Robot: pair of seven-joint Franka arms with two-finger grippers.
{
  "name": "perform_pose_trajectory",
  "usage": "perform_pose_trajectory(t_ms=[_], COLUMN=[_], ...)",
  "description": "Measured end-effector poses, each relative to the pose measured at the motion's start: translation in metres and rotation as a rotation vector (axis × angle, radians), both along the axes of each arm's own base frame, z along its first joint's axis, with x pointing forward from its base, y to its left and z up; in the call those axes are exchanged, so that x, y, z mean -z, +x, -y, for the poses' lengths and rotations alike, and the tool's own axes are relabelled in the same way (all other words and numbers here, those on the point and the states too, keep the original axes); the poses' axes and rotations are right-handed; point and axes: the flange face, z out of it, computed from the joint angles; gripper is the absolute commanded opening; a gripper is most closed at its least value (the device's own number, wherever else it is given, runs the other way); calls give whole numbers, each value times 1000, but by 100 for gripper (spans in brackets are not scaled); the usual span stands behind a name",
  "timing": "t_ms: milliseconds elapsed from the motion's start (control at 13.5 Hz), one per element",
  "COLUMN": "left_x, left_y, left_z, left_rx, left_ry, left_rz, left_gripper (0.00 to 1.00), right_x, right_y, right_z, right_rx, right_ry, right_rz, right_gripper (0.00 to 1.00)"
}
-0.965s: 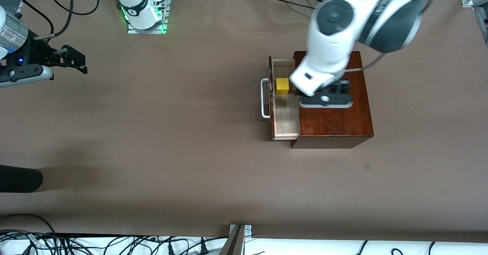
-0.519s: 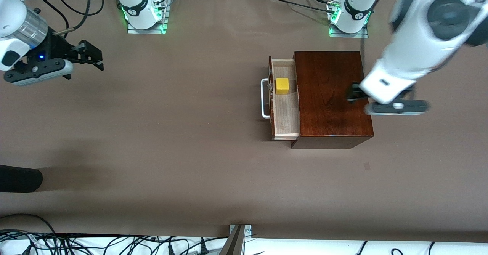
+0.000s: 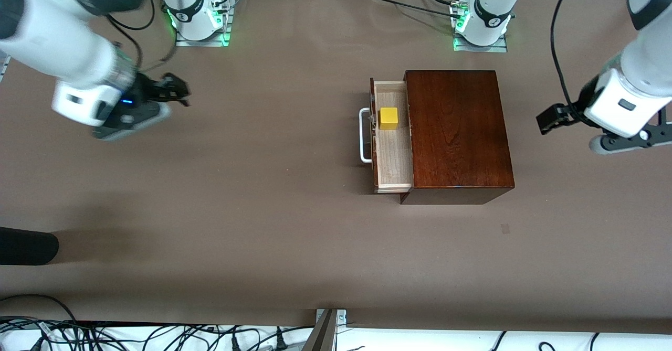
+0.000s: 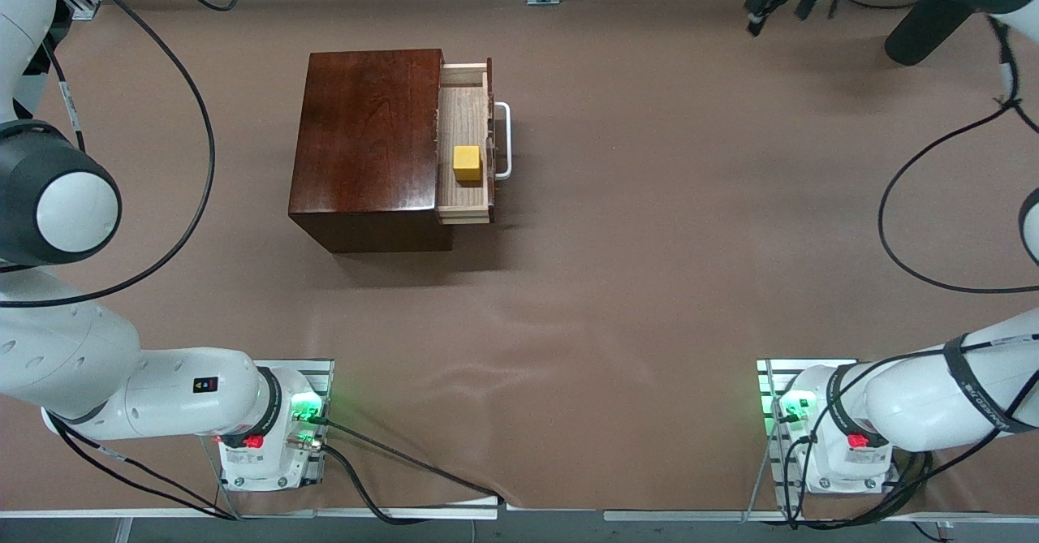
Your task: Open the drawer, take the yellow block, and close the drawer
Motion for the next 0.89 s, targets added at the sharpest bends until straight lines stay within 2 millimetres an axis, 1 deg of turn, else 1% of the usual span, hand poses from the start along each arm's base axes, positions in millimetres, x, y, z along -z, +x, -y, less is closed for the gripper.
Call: perform_pose_trajectory(t_ms=[148,223,371,445,519,594,668,742,890], left_x=[7,8,10,10,8,5,2,-2,-6], left_y=[4,5,4,-2,-13,-28,-41,-50,-57], left_z=[-19,-29,-57,-70,-81,-85,-82,-76,-68], left_rx=[68,110,128,117,108,103,106,113,127], left_ry=[-32,-50,-73,-80,-82,-83,-83,-83,-83], left_rz=[-22,-20,39,71,89,91,81,66,59], left_gripper=[100,100,100,100,100,100,100,100,100], right_x=[10,10,6,6,9,14,20,28,50], right_y=[-18,-30,-59,-75,-89,-99,-104,-104,-106], right_z=[-59,-92,-162,-196,-228,-256,-278,-295,-330], right_rx=[-170,-251,-399,-462,-516,-560,-589,-609,-655], right_ry=[11,19,40,46,50,57,67,81,119], right_rz=[-12,-6,28,46,65,82,99,117,151], right_gripper=[100,100,100,100,100,100,100,100,100])
